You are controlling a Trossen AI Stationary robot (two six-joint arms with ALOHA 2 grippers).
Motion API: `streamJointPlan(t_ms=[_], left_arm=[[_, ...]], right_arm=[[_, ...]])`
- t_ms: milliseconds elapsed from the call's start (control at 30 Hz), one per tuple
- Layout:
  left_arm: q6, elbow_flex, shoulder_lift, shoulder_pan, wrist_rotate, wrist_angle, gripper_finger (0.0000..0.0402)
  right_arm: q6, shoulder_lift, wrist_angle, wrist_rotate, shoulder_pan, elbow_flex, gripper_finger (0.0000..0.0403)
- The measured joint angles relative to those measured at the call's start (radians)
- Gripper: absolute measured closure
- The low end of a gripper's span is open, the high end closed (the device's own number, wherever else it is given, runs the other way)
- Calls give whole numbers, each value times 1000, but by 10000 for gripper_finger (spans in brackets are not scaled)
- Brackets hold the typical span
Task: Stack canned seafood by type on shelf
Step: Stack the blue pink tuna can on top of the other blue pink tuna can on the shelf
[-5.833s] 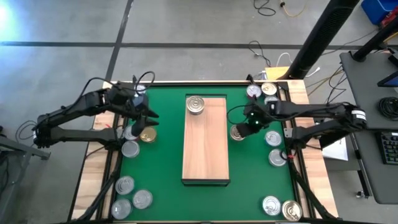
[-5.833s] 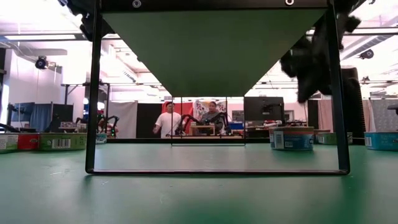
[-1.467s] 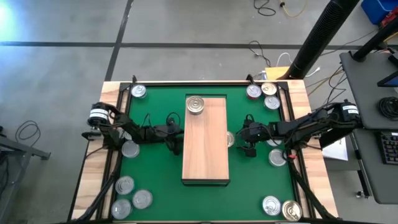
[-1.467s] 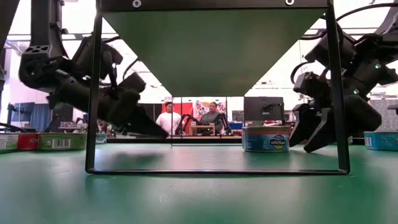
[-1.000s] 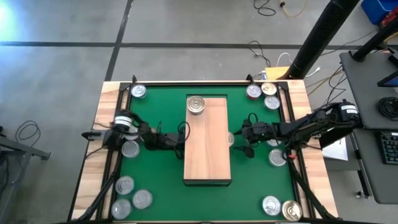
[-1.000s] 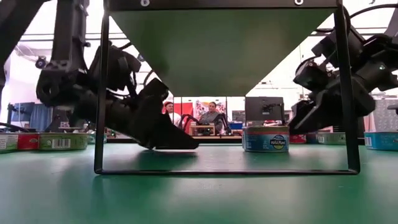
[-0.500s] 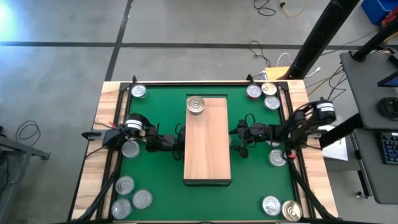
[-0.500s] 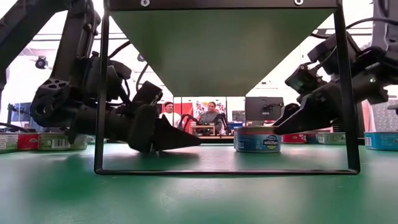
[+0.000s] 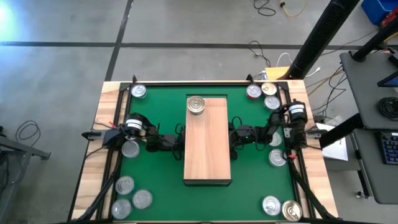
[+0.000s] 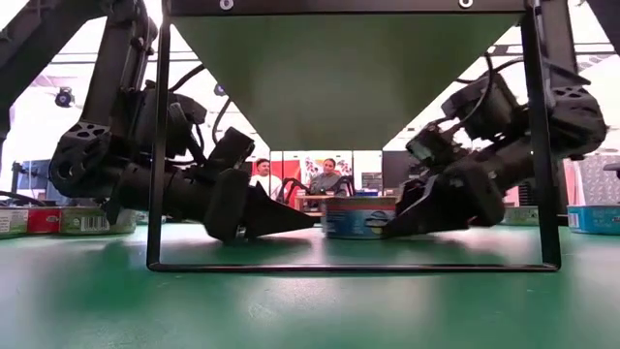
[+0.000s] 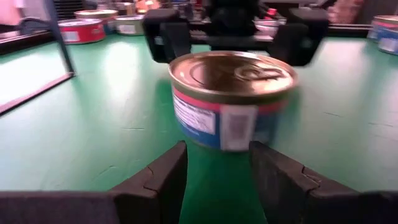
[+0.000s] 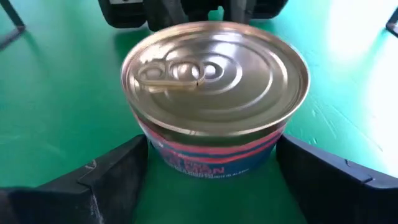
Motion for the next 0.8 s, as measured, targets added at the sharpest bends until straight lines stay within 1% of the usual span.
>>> streamJointPlan(t_ms=[133, 333, 500, 633, 800], left_arm=[[-2, 11, 1, 0, -16, 0, 245], [0, 40, 9, -2, -14, -4, 256], [-4, 62, 21, -2, -16, 0, 272], [-3, 65, 23, -2, -22, 10, 275], [-8, 61, 23, -2, -40, 6, 276]], right_arm=[[-9, 43, 20, -1, 0, 39, 70], [12, 75, 99, -2, -1, 32, 76], [61, 74, 104, 0, -1, 27, 61], [75, 73, 99, 1, 0, 27, 47], [67, 68, 94, 13, -1, 27, 51]])
